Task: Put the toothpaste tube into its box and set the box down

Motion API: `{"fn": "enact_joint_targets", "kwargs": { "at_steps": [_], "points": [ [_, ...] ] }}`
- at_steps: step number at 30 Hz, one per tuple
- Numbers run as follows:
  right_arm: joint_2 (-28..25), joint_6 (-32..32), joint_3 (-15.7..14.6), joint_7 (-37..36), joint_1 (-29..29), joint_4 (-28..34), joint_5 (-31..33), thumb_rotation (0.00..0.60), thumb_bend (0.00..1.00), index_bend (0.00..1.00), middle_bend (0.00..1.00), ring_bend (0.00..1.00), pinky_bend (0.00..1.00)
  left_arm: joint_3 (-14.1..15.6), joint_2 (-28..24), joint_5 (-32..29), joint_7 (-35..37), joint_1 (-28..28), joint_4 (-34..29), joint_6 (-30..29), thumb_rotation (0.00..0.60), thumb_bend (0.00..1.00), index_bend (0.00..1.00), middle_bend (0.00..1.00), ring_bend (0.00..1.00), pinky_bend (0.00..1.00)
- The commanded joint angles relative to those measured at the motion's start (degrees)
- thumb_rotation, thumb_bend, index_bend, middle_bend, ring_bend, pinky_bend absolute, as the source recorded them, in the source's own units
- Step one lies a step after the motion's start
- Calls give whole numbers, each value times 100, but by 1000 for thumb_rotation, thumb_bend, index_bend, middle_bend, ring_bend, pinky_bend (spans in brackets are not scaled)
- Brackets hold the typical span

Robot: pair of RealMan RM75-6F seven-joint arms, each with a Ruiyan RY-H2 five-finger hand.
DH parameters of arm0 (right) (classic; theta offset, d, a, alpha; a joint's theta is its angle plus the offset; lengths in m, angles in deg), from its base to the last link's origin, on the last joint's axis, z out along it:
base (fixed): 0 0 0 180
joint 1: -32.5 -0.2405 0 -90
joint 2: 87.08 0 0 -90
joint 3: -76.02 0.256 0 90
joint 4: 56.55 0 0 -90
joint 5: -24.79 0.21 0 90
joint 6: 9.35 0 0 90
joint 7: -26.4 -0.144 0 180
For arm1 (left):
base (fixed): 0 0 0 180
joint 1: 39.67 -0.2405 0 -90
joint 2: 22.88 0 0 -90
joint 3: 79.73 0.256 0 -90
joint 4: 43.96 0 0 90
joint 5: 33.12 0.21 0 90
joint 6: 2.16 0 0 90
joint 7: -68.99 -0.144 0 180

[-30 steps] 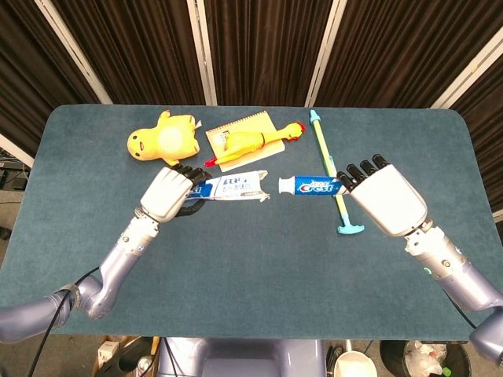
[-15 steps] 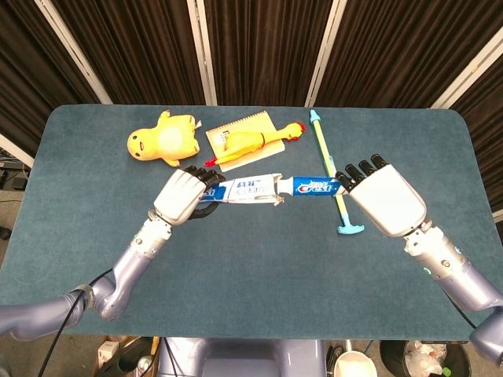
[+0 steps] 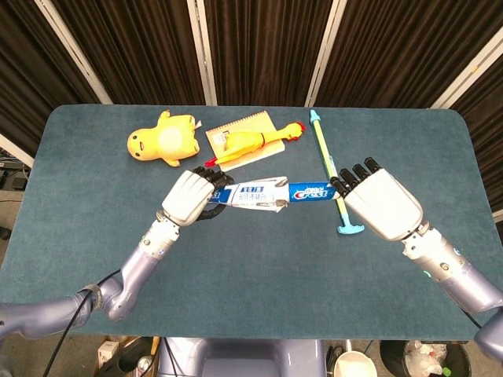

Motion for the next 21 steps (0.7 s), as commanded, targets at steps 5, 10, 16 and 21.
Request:
{"fn": "enact_joint_targets", "kwargs": {
  "at_steps": [5,10,16,21],
  "points": [
    [-19,8,-17,-49,-18,-43,-39,600,448,810,713,617,541,-8,-16,-15,-9,10,-44,-32,600,387,432,518,486,489],
    [-7,-9,-42,-25,-27,-73,-135,600,448,810,713,616,542,-7,-15,-59,-45,27,-80,-10,600,387,431,518,486,489],
    [15,-33,-24,24,-48,-80,-173,600,448,810,713,616,541,-32,24,-168,-171,83,-171,74,600,387,430,517,486,506],
    [10,-4,-1,156,-89,-132,-210,600,447,810,713,616,542,-91,-15,-472,-607,190,-457,337,600,387,431,517,486,523]
  ]
}}
